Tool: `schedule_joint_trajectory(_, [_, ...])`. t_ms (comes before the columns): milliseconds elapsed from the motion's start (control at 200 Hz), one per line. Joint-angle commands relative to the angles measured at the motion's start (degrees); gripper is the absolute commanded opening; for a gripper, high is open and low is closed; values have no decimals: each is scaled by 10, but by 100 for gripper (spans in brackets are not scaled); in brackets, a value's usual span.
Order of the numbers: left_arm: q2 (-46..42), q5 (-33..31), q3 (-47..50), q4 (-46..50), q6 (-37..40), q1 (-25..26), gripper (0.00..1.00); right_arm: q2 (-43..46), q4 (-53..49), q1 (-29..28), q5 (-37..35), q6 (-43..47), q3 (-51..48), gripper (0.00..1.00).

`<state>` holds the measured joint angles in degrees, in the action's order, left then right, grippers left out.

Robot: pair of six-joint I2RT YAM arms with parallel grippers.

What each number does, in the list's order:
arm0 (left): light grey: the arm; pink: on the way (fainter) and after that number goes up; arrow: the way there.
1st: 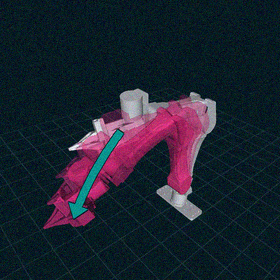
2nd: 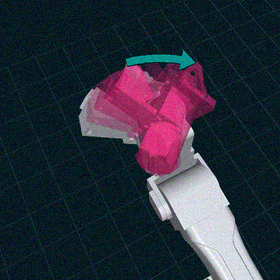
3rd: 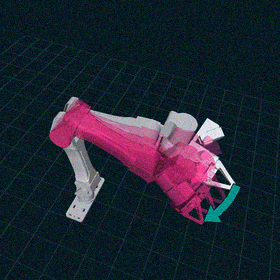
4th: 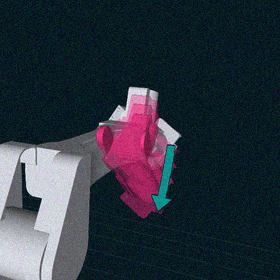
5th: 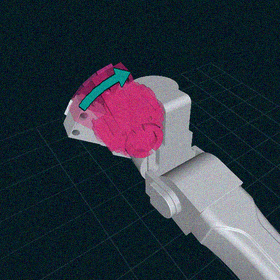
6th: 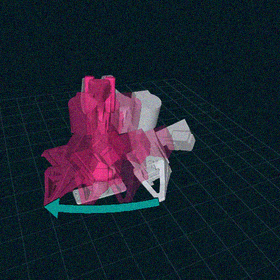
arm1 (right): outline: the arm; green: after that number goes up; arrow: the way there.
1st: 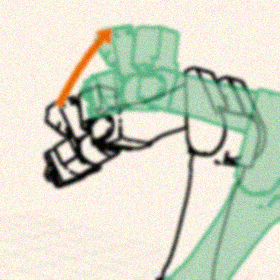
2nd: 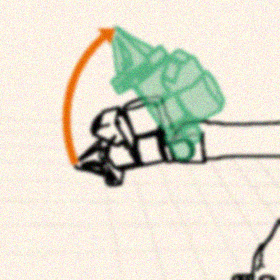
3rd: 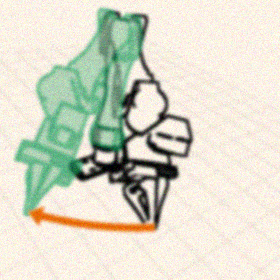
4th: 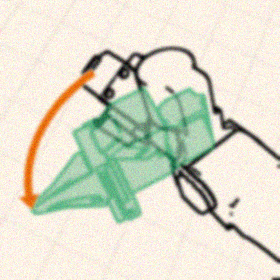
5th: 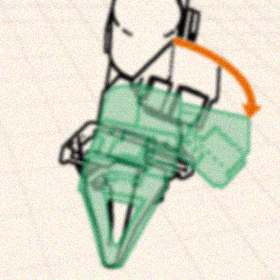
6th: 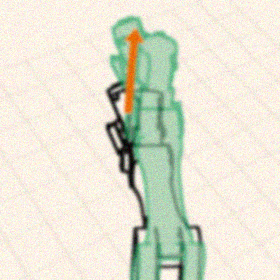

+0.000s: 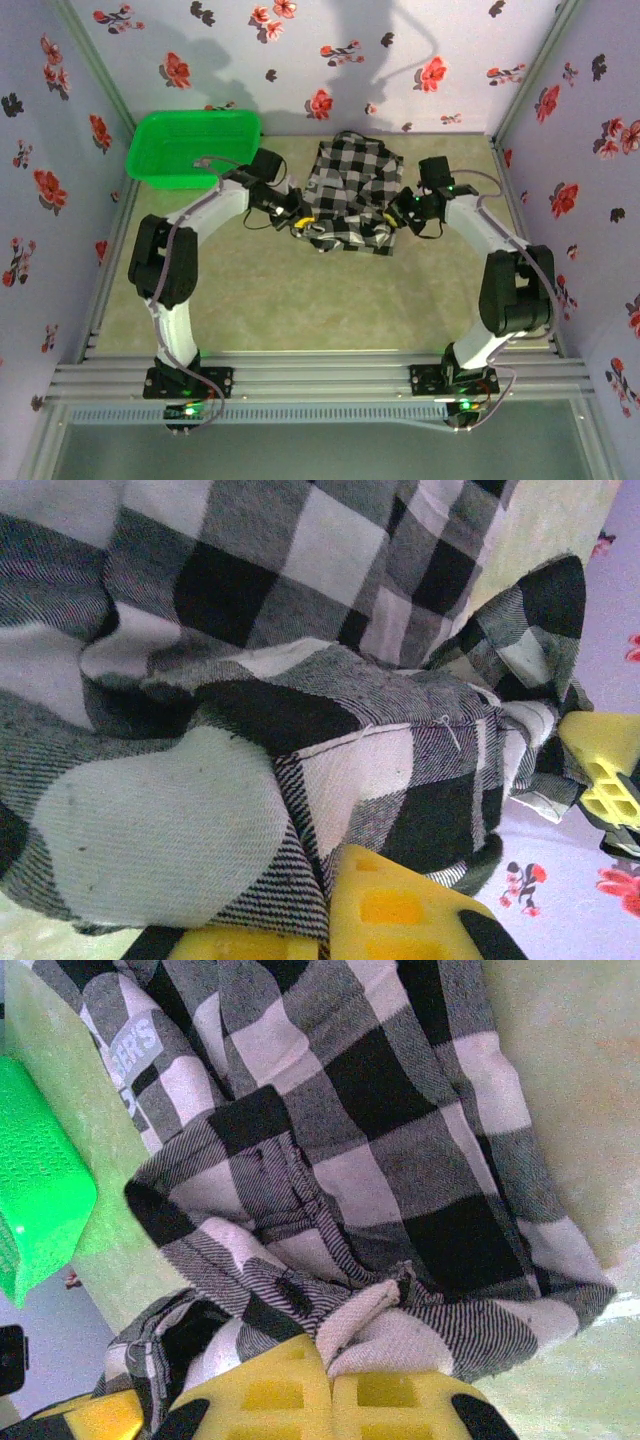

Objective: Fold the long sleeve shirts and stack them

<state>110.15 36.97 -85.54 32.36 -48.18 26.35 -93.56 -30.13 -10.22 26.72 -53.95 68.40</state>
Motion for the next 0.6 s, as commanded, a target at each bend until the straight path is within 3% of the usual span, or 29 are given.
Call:
schedule_joint_trajectory(0, [21,27,-18,-28,-22,-15,6,-26,-23,10,11,36,32,0])
schedule_joint_trajectory(595, [114,28,-79,-29,-29,-28,6,-150,-23,26,18,60,103,0])
